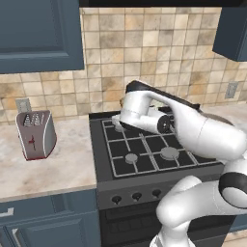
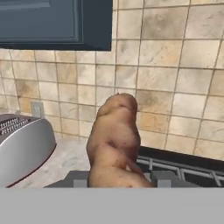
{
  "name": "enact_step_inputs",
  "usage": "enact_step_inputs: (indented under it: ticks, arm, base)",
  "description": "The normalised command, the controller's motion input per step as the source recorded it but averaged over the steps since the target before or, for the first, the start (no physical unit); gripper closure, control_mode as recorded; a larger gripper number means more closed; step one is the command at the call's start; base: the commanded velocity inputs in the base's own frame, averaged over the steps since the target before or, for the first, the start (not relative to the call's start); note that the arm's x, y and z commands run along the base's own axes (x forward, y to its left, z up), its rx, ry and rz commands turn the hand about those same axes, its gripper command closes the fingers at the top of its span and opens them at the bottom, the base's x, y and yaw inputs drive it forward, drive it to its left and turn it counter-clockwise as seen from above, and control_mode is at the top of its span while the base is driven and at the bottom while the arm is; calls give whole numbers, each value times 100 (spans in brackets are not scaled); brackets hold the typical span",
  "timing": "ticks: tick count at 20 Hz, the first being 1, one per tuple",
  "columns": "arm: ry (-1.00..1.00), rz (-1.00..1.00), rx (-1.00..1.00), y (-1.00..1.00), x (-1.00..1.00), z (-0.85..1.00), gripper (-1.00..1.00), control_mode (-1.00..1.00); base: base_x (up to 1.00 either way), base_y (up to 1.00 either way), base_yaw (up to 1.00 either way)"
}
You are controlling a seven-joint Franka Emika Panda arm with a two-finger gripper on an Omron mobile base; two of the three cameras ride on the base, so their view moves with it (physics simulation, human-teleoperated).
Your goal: Turn on the burner for the pot on the stove. Wait thirty seconds for the pot to heat up. Then add the potato to the pot.
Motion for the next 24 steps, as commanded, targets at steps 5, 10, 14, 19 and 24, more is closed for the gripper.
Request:
enact_step_inputs:
  ticks: [5, 10, 14, 19, 24]
  arm:
    - [-1, -14, 5, -96, -37, 85, 100, -100]
    - [13, -25, 11, -79, -34, 94, 100, -100]
    - [26, -31, 10, -95, -34, 71, 100, -100]
    - [45, -28, 1, -68, -32, 11, 100, -100]
    - [31, -26, 8, -43, -10, 59, 100, -100]
  base:
    - [0, 0, 0]
    - [0, 0, 0]
    - [0, 0, 0]
    - [0, 0, 0]
    - [0, 0, 0]
